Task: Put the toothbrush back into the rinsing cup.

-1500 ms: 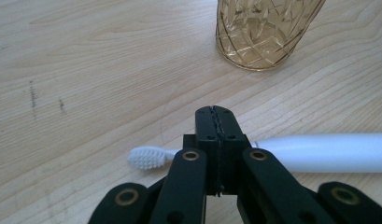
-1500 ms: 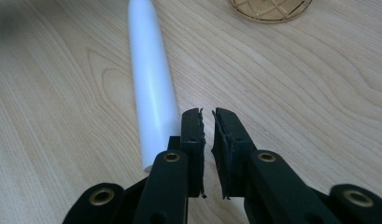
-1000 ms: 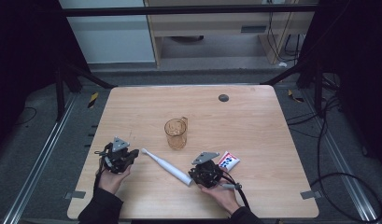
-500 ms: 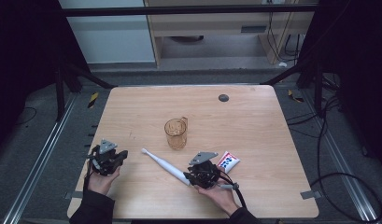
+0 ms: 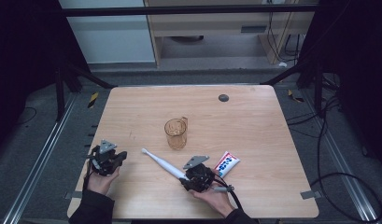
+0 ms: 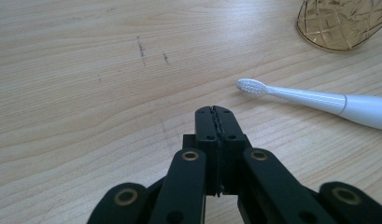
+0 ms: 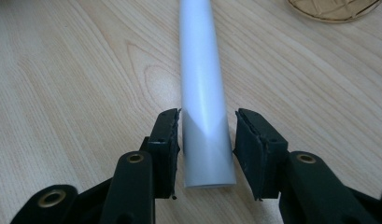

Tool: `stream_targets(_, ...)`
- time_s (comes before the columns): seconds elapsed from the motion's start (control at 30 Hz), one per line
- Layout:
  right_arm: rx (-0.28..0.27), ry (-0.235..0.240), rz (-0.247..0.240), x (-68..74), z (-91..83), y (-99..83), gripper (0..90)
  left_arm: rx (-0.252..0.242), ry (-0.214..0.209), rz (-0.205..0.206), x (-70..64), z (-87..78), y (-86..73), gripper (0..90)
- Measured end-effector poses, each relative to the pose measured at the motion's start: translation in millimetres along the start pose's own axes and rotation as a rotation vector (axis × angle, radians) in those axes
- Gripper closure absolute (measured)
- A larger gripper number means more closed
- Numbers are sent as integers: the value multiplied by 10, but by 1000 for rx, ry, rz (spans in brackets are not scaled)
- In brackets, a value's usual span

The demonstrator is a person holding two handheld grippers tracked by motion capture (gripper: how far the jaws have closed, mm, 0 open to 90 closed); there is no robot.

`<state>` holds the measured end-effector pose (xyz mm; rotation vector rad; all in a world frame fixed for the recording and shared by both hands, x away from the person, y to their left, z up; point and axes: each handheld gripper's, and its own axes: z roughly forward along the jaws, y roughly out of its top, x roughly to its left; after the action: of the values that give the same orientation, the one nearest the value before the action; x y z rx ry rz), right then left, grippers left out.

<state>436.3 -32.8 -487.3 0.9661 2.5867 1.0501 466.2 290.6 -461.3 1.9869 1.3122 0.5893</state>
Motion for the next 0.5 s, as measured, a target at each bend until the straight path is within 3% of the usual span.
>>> stream_targets(0.5,37,-16,-5,39,54,-7,658,1,1,-4,9,10,-4,892)
